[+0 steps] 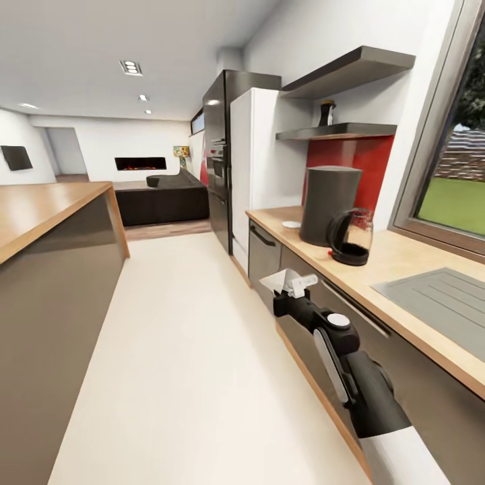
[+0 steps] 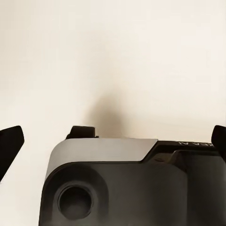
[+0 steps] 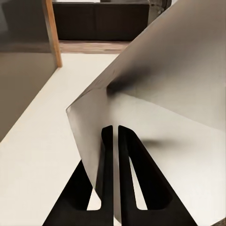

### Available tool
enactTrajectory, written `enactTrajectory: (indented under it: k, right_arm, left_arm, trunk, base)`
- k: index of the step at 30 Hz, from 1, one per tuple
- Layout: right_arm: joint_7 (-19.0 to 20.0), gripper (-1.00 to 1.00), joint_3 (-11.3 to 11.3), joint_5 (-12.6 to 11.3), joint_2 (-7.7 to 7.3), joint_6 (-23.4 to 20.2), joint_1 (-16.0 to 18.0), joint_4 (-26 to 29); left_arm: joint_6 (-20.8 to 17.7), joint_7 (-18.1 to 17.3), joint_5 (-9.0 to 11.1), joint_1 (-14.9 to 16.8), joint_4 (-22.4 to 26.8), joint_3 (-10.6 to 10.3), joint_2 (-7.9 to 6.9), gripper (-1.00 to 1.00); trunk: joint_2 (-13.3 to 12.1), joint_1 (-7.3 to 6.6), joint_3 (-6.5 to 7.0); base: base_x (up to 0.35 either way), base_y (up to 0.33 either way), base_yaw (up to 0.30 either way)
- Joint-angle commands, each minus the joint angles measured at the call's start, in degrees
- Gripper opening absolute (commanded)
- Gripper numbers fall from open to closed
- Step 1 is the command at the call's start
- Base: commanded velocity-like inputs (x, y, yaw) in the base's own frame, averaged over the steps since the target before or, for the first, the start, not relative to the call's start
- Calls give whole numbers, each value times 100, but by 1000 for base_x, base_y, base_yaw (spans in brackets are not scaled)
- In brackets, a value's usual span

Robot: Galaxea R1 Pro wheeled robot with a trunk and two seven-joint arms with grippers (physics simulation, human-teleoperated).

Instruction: Set up a coffee station on the kitchen countertop: keep the coffee maker on the countertop, move the bottle of coffee from the kitchen shelf to the counter next to the coffee maker, place a paper coffee filter on top of the coffee maker, put the saucer next to the coffee maker with the coffee cup on the saucer, and place the electric kettle next to the coffee maker.

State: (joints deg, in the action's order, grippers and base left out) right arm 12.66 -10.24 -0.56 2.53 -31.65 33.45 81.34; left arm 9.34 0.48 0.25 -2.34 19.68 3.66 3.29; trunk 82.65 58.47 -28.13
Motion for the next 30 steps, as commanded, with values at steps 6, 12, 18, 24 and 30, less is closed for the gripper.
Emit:
enactTrajectory:
  k: [6, 12, 18, 24, 30]
  right_arm:
    - [14, -100, 4, -23, 2, -34, 4, 5]
    - [17, -100, 4, -23, 2, -34, 4, 5]
    - [15, -100, 4, -23, 2, -34, 4, 5]
    - [11, -100, 4, -23, 2, -34, 4, 5]
    - [15, -100, 4, -23, 2, -34, 4, 5]
  left_arm:
    - [6, -4, 2, -1, 4, 29, 5, 100]
    - [5, -4, 3, -3, 7, 29, 5, 100]
    - [6, -4, 4, -3, 6, 29, 5, 100]
    - [6, -4, 4, -3, 7, 29, 5, 100]
    - [6, -4, 2, -1, 7, 29, 5, 100]
  trunk:
    - [3, 4, -9]
    - [3, 4, -16]
    - [3, 4, -17]
    - [3, 4, -17]
    - [3, 4, -17]
  base:
    - [327, 4, 25]
    - [327, 17, 42]
    - [323, 115, 21]
    - [321, 141, 186]
    - [320, 145, 203]
